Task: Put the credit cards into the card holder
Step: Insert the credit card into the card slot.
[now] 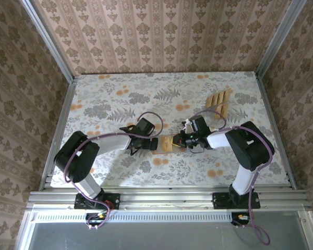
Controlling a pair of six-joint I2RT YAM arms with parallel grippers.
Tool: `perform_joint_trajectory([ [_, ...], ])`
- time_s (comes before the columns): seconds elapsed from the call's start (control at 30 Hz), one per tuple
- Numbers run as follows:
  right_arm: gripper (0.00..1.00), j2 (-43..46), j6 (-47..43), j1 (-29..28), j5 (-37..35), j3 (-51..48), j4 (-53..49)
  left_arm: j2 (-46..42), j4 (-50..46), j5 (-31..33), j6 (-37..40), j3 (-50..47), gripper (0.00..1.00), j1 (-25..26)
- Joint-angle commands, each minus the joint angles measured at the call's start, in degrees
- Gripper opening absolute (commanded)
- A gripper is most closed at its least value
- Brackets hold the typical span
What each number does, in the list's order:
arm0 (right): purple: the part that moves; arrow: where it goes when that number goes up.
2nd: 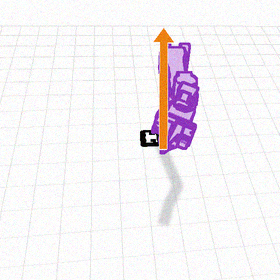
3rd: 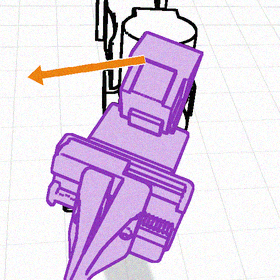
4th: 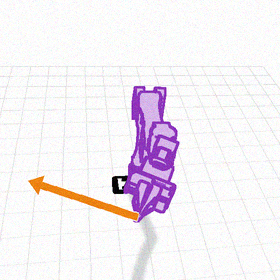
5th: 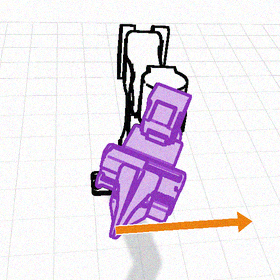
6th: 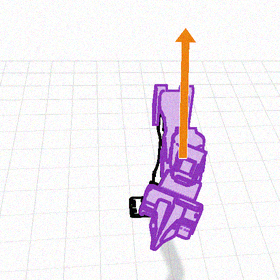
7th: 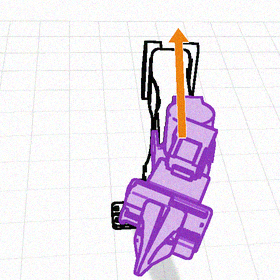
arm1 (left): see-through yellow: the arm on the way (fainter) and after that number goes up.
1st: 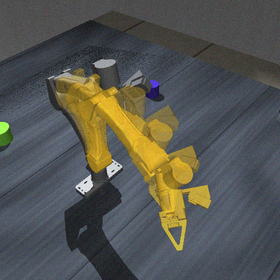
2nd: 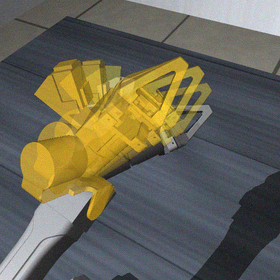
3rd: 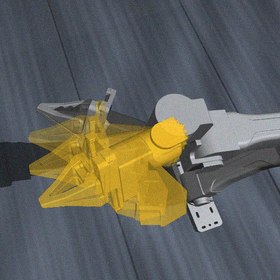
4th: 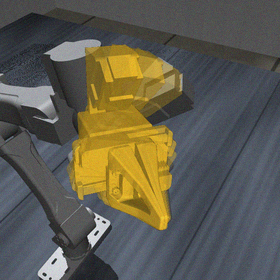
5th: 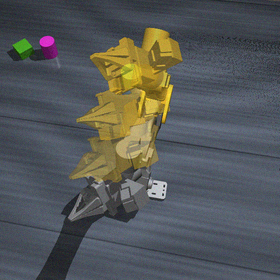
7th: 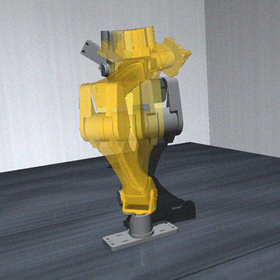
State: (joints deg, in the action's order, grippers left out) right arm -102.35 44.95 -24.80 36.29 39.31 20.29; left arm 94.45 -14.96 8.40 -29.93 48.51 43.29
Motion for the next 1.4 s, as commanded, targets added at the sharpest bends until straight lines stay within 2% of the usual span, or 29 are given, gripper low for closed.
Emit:
perform_joint_trajectory([
  [0.0,0.00,-1.4,-0.6,-0.7,0.7,1.6,-2.9,2.3,-1.2,0.4,0.6,-0.7,1.00,-0.8],
  [0.07,0.00,-1.5,-0.7,-0.8,0.8,2.0,-3.5,2.3,-1.1,0.4,0.5,-0.8,1.00,-0.8],
  [0.1,0.04,-1.4,-0.9,-0.8,0.7,2.2,-4.0,2.3,-1.1,0.4,0.4,-0.8,1.00,-0.7],
  [0.3,0.37,1.3,-3.6,-0.8,0.1,3.9,-9.5,2.2,-0.9,0.5,0.4,-1.1,1.00,-0.7],
  [0.53,0.67,5.6,-6.6,-0.8,-1.9,6.8,-17.1,1.7,-0.7,0.3,0.5,-1.2,1.00,-0.9],
  [0.63,0.70,7.4,-8.1,-0.8,-3.4,8.1,-20.2,1.0,-0.6,-0.1,0.8,-1.1,1.00,-1.3],
  [0.73,0.69,8.2,-8.9,-0.8,-4.3,9.2,-22.4,-0.4,-0.9,-1.4,1.3,-0.6,1.00,-2.0],
  [0.83,0.64,8.6,-10.0,-0.8,-5.8,10.2,-24.9,-2.5,-1.3,-2.6,2.0,-0.1,1.00,-2.7],
  [1.07,0.26,7.7,-14.6,-2.8,-14.6,14.3,-34.2,-5.7,-2.8,-3.1,2.1,-0.5,1.00,-4.2],
  [1.27,0.18,6.1,-17.4,-5.7,-21.8,17.2,-39.5,-5.0,-4.6,-1.2,1.1,-1.7,1.00,-4.3],
  [1.37,0.16,4.8,-18.0,-6.9,-23.6,18.3,-40.6,-4.7,-4.9,-0.4,0.9,-2.3,1.00,-4.2],
])
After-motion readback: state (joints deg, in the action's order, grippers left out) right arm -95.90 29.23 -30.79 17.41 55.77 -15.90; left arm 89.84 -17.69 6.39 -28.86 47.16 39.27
